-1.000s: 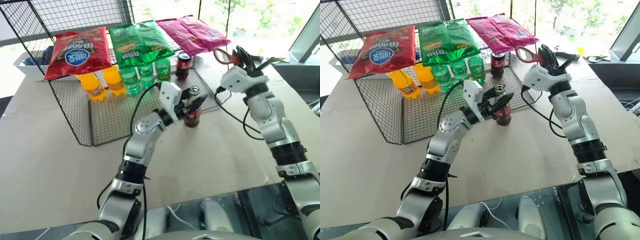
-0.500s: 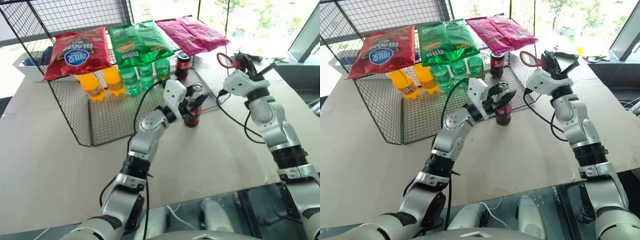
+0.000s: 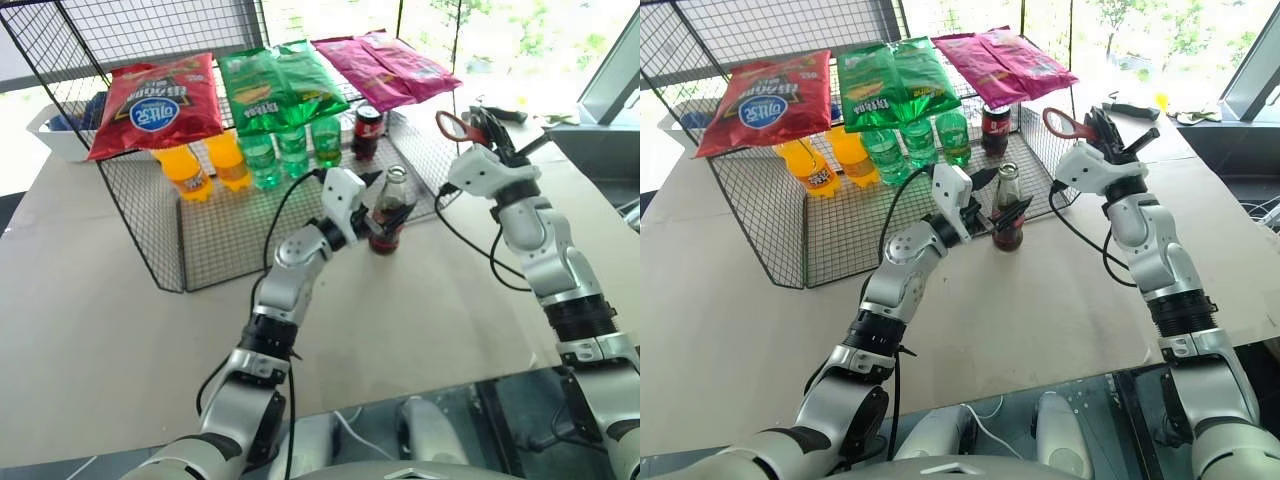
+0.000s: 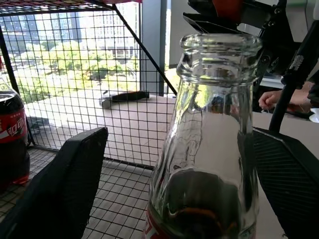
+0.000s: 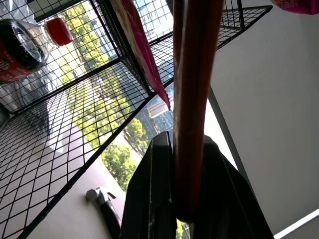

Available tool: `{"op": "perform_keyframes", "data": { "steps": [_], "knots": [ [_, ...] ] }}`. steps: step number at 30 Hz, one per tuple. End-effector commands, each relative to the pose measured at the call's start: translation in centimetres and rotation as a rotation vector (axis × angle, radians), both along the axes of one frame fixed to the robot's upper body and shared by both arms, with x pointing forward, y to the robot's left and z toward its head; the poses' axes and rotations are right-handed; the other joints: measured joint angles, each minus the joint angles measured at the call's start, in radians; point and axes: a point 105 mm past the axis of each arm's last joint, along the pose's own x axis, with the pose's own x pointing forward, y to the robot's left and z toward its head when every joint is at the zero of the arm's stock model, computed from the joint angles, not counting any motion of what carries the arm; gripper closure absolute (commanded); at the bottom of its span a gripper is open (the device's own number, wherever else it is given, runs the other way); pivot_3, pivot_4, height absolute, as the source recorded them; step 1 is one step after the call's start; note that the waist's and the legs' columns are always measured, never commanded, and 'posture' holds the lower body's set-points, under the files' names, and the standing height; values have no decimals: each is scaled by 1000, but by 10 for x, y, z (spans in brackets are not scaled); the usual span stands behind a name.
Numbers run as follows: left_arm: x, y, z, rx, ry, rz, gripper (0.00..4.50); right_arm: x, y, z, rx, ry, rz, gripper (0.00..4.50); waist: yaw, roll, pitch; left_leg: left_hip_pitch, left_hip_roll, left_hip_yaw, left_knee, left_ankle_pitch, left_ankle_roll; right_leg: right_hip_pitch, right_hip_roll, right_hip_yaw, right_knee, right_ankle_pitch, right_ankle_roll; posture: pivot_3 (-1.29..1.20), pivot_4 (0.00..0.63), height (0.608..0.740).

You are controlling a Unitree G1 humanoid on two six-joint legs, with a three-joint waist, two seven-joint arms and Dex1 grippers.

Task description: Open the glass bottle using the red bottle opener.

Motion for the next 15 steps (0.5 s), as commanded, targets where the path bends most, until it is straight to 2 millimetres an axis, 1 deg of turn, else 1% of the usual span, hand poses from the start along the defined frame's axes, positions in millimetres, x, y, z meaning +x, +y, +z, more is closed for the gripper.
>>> {"op": "perform_keyframes", "data": {
  "steps": [1, 5, 8, 10, 11, 12, 15],
  "knots": [
    [-7, 2, 16, -50, -48, -21, 87, -6, -6, 17, 26, -64, -4, 4500, 0, 0, 0, 0, 0, 0, 0, 0, 0, 0, 0, 0, 0, 0, 0, 0, 150, 740],
    [-14, 6, 14, -46, -43, -40, 87, -6, -5, 13, 33, -43, 3, 4500, -1, 0, 0, 0, 0, 0, 0, 0, 0, 0, 0, 0, 0, 0, 0, 0, 150, 740],
    [-25, 10, 8, -22, -29, -71, 87, -7, -6, 2, 112, 27, 34, 4500, -2, 0, 0, 0, 0, 0, 0, 0, 0, 0, 0, 0, 0, 0, 0, 0, 150, 740],
    [-33, 17, 3, 4, -18, -75, 87, -10, -5, -19, 214, 160, 94, 4500, -2, 0, 0, 0, 1, 0, 0, 0, 0, 0, 0, 1, 0, 0, 0, 0, 150, 740],
    [-36, 22, 0, 15, -10, -70, 87, -14, -2, -32, 275, 242, 134, 4500, -2, 0, 0, 0, 2, 0, 0, 0, 0, 0, 0, 1, 0, 0, 0, 0, 150, 740],
    [-39, 26, -2, 22, -3, -67, 87, -17, -1, -41, 315, 296, 161, 4500, -2, 0, 0, 0, 2, 0, -1, 0, 0, 0, 0, 1, 0, 0, 0, 0, 150, 740],
    [-49, 45, -9, 48, 31, -35, 87, -44, 13, -82, 402, 534, 278, 4500, 1, 0, 0, 0, 4, 0, 0, 0, 0, 0, 1, 1, 1, 0, 0, 0, 150, 740]
  ]
}}
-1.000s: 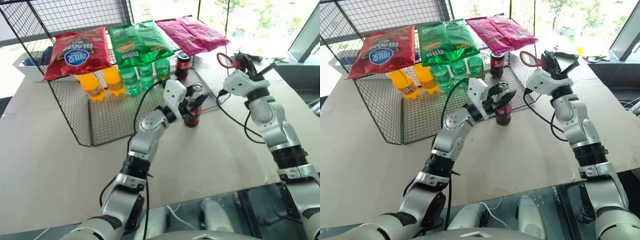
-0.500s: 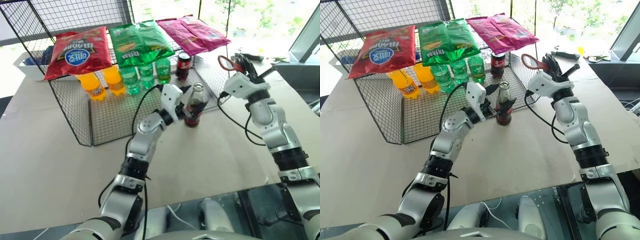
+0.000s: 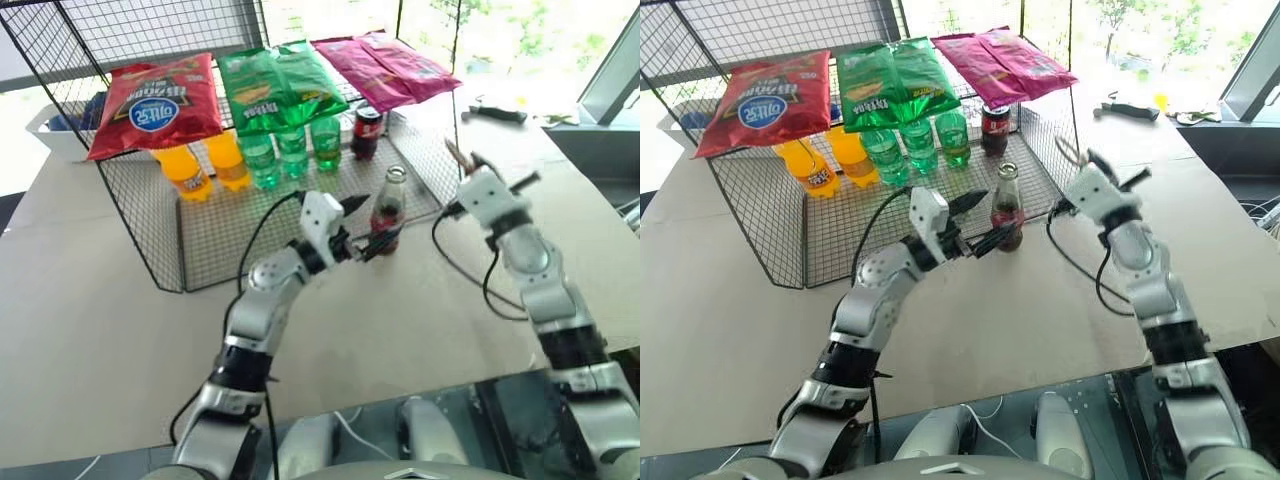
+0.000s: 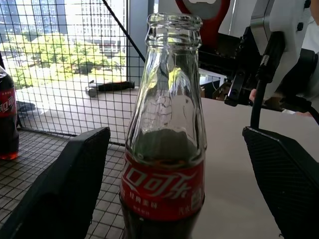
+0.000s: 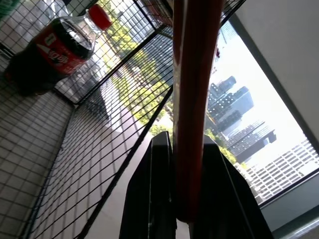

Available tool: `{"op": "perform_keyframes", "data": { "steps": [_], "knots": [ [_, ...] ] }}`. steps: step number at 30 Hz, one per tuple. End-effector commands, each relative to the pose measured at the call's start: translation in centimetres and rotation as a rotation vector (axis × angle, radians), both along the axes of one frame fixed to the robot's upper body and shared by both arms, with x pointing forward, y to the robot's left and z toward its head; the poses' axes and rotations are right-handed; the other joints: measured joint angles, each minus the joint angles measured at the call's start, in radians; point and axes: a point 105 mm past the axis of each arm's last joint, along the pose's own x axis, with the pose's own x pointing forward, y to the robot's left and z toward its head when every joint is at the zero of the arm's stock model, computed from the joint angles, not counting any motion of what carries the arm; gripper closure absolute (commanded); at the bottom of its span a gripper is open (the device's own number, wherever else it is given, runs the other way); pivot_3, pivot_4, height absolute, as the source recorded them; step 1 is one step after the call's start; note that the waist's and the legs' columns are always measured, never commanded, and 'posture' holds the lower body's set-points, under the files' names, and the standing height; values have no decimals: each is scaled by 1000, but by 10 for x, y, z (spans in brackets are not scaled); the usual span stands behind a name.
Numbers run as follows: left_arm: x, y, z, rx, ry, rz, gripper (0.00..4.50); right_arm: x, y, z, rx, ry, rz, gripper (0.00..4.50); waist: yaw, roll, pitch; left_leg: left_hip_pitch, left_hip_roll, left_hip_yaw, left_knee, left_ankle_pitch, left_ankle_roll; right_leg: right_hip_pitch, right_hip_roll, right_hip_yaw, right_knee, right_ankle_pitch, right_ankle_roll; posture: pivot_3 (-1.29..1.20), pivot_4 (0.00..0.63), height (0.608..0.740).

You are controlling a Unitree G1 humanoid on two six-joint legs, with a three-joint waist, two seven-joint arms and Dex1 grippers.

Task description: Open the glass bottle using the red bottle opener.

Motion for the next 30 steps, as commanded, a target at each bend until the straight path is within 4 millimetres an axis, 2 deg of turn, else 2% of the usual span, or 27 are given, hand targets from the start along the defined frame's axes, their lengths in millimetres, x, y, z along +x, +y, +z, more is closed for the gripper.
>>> {"op": "perform_keyframes", "data": {
  "steps": [1, 2, 3, 4, 6, 9, 10, 11, 14, 19, 24, 30],
  "knots": [
    [-16, 18, 10, 6, -24, 15, 87, -33, 14, -17, 136, 170, 145, 4500, 1, 0, 0, 0, 0, 0, 0, 0, 0, 0, 0, 0, 0, 0, 0, 0, 150, 740],
    [-21, 26, 6, 21, -5, 28, 87, -43, 12, -29, 157, 237, 141, 4500, 0, 0, 0, 0, 0, 0, 0, 0, 0, 0, 0, 0, 0, 0, 0, 0, 150, 740],
    [-27, 33, 1, 34, 17, 40, 0, -53, 11, -40, 163, 301, 147, 3605, 0, 0, 0, 0, 1, 0, -1, 0, 0, 0, 0, 0, 0, 0, 0, 0, 150, 740],
    [-32, 38, -4, 49, 43, 51, 0, -62, 11, -48, 159, 354, 157, 3338, 0, 1, 0, 0, 1, 0, -1, 0, 0, -1, 0, 0, 0, 0, 0, 0, 150, 740],
    [-43, 49, -19, 105, 100, 69, 0, -73, 10, -60, 144, 428, 157, 2400, -1, 2, 1, 0, 1, 0, -1, 0, 0, -1, 0, 1, 0, 0, 0, 0, 150, 740],
    [-60, 65, -40, 160, 179, 113, 0, -79, 2, -70, 123, 487, 140, 755, -1, 2, 1, 4, 1, 3, 0, 0, 0, 3, 0, 2, 1, 0, 0, 0, 150, 740],
    [-64, 71, -45, 170, 205, 132, 0, -79, -2, -72, 133, 509, 122, 292, 0, 2, 1, 5, 1, 2, 0, 0, 1, 4, 0, 2, 1, 0, 0, 0, 150, 740],
    [-70, 76, -51, 188, 229, 148, 0, -80, -7, -74, 147, 529, 108, 23, 1, 1, 1, 5, 2, 2, 0, -2, 3, 5, 1, 1, 1, 0, 0, 0, 150, 740],
    [-90, 97, -65, 250, 294, 242, 0, -89, -20, -77, 159, 601, 138, 23, 3, 1, 1, 5, 3, 0, 0, -2, 3, 5, 1, -1, 1, 0, 0, 0, 150, 740],
    [-105, 119, -69, 287, 323, 368, 0, -118, -28, -83, 216, 694, 267, 23, 20, 0, 1, 4, 2, -1, 0, -1, 1, 6, 0, -3, -1, -1, 0, 0, 150, 740],
    [-122, 128, -70, 255, 360, 433, 0, -136, -31, -79, 323, 689, 365, 23, 22, 0, 2, 4, 4, 0, 0, -3, 5, 6, 0, -2, -1, -1, 0, 0, 150, 740],
    [-133, 134, -77, 274, 356, 479, 0, -143, -32, -81, 364, 664, 435, 23, 23, -1, 3, 5, 4, 1, 0, -3, 5, 7, 0, -2, -1, -2, -2, 0, 150, 740]
  ]
}}
